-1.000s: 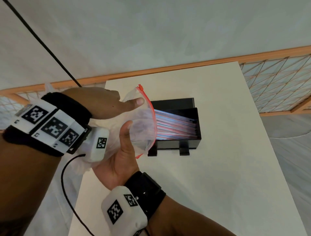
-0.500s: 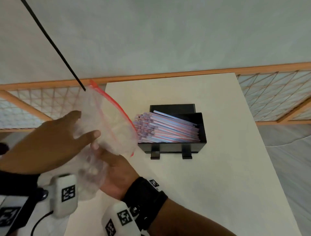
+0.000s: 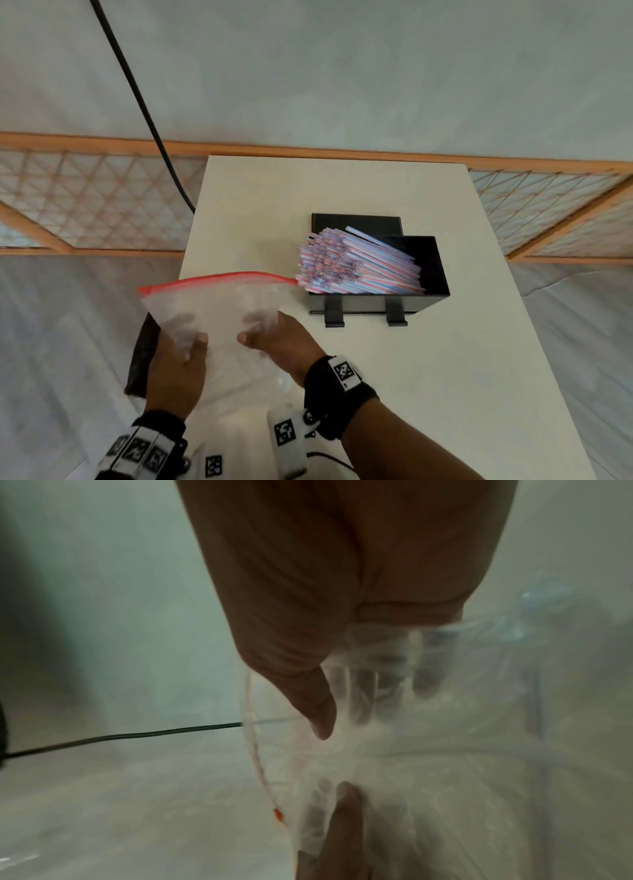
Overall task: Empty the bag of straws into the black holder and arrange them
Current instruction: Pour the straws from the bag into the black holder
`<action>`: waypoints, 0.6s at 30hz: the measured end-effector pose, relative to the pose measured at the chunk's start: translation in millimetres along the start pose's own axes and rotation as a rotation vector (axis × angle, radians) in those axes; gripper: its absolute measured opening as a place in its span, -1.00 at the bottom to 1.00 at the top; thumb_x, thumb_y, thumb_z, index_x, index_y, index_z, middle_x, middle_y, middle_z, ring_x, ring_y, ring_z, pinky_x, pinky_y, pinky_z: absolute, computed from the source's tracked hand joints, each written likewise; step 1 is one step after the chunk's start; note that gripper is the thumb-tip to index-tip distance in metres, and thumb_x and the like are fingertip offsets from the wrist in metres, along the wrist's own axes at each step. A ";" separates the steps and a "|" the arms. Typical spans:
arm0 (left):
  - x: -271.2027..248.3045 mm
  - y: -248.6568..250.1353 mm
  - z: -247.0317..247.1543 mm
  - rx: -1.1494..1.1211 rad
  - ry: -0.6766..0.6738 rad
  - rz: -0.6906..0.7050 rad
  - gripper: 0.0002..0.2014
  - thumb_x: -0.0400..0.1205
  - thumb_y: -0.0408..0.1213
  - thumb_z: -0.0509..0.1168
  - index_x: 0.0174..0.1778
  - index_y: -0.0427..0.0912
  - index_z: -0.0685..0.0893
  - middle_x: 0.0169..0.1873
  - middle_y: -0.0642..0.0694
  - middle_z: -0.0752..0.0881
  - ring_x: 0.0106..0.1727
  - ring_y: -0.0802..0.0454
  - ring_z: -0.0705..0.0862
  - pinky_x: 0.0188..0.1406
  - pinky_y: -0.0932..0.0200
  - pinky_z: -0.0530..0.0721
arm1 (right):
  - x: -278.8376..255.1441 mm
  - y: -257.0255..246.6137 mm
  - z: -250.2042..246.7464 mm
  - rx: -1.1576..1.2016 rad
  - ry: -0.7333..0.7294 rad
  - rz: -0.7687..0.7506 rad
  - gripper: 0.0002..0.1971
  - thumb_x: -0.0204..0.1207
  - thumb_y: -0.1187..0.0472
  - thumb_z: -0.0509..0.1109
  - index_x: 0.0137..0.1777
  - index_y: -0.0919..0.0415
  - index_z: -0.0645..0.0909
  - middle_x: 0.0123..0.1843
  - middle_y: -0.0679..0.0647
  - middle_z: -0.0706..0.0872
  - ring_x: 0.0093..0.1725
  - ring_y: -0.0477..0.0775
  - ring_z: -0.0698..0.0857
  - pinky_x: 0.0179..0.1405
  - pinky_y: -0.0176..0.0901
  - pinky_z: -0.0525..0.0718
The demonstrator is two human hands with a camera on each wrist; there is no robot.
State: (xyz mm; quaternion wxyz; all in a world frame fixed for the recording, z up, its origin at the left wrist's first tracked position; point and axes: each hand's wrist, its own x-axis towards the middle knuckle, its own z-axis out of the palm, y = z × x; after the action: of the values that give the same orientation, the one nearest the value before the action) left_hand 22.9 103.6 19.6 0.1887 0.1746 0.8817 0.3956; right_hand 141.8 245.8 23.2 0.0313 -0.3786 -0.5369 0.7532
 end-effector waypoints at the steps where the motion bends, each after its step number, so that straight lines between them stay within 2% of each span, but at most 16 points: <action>1: 3.1 -6.2 9.6 -0.008 -0.018 -0.031 -0.67 0.70 -0.30 0.38 0.37 -0.09 0.55 0.19 -0.25 0.74 0.16 -0.34 0.76 0.24 -0.24 0.69 | 2.3 6.9 -3.8 -0.024 0.039 0.001 -0.66 0.45 0.16 0.60 0.21 0.13 0.71 -0.04 0.02 0.75 -0.09 -0.07 0.68 -0.17 -0.35 0.59; 3: 7.6 -9.4 25.9 0.016 -0.079 -0.081 -0.62 0.69 -0.24 0.39 0.41 -0.18 0.53 0.23 -0.31 0.72 0.21 -0.40 0.72 0.27 -0.26 0.65 | 4.5 20.8 -13.2 -0.081 0.110 0.024 -0.57 0.41 0.09 0.63 0.27 0.12 0.68 0.03 0.02 0.78 -0.01 -0.02 0.73 -0.07 -0.31 0.62; 5: 8.9 -4.5 40.2 0.014 -0.124 -0.177 -0.55 0.69 -0.28 0.39 0.47 -0.23 0.46 0.24 -0.35 0.71 0.28 -0.41 0.68 0.31 -0.19 0.56 | 4.0 35.2 -25.8 -0.147 0.152 0.052 -0.49 0.39 0.00 0.63 0.31 0.10 0.64 0.15 0.03 0.80 0.12 0.00 0.77 0.09 -0.24 0.69; 7: 7.1 5.2 50.1 -0.002 -0.128 -0.252 -0.49 0.69 -0.29 0.40 0.53 -0.26 0.41 0.30 -0.37 0.67 0.36 -0.40 0.63 0.38 -0.16 0.52 | 0.7 46.8 -38.0 -0.169 0.162 0.075 -0.41 0.37 -0.04 0.63 0.37 0.10 0.60 0.23 0.02 0.79 0.18 -0.05 0.77 0.21 -0.19 0.73; 9: 4.1 13.2 54.8 -0.011 -0.124 -0.293 -0.39 0.68 -0.19 0.42 0.59 -0.24 0.35 0.39 -0.35 0.62 0.44 -0.37 0.59 0.45 -0.16 0.48 | -6.7 51.3 -49.5 -0.246 0.186 0.103 -0.27 0.30 -0.18 0.63 0.43 0.05 0.52 0.30 0.01 0.74 0.20 -0.06 0.75 0.28 -0.13 0.71; 12: 5.0 16.3 57.4 0.013 -0.093 -0.336 -0.12 0.59 0.16 0.42 0.70 -0.16 0.18 0.61 -0.28 0.45 0.58 -0.33 0.48 0.56 -0.20 0.43 | -26.1 43.8 -70.2 -0.426 0.213 0.109 -0.19 0.27 -0.36 0.56 0.46 -0.04 0.45 0.29 -0.05 0.66 0.22 -0.05 0.68 0.25 -0.19 0.64; 13: 6.0 14.0 57.0 0.023 -0.061 -0.344 -0.03 0.55 0.22 0.43 0.73 -0.15 0.12 0.65 -0.27 0.38 0.61 -0.32 0.45 0.59 -0.24 0.42 | -33.8 39.6 -78.1 -0.475 0.206 0.098 -0.20 0.26 -0.40 0.54 0.45 -0.04 0.47 0.27 -0.07 0.66 0.21 -0.07 0.67 0.23 -0.21 0.62; 16: 7.3 8.5 52.9 0.069 0.030 -0.368 0.10 0.44 0.26 0.52 0.74 -0.11 0.06 0.64 -0.23 0.34 0.60 -0.32 0.46 0.56 -0.35 0.45 | -58.8 24.4 -101.4 -0.555 0.168 0.056 -0.32 0.24 -0.41 0.54 0.30 -0.08 0.60 0.13 -0.14 0.72 0.10 -0.16 0.70 0.15 -0.26 0.65; 18: 7.7 7.3 50.9 0.058 0.067 -0.363 0.08 0.45 0.23 0.52 0.73 -0.11 0.07 0.64 -0.22 0.35 0.61 -0.30 0.44 0.57 -0.34 0.44 | -73.2 9.0 -115.6 -0.587 0.136 0.012 -0.43 0.24 -0.37 0.57 0.18 -0.11 0.66 0.01 -0.14 0.76 0.01 -0.22 0.73 0.06 -0.30 0.69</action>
State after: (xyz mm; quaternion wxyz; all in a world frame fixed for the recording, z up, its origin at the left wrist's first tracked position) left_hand 41.4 143.8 -7.7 0.2222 0.0047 0.9155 0.3352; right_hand 266.9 299.6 39.3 -0.0483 -0.4242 -0.7261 0.5390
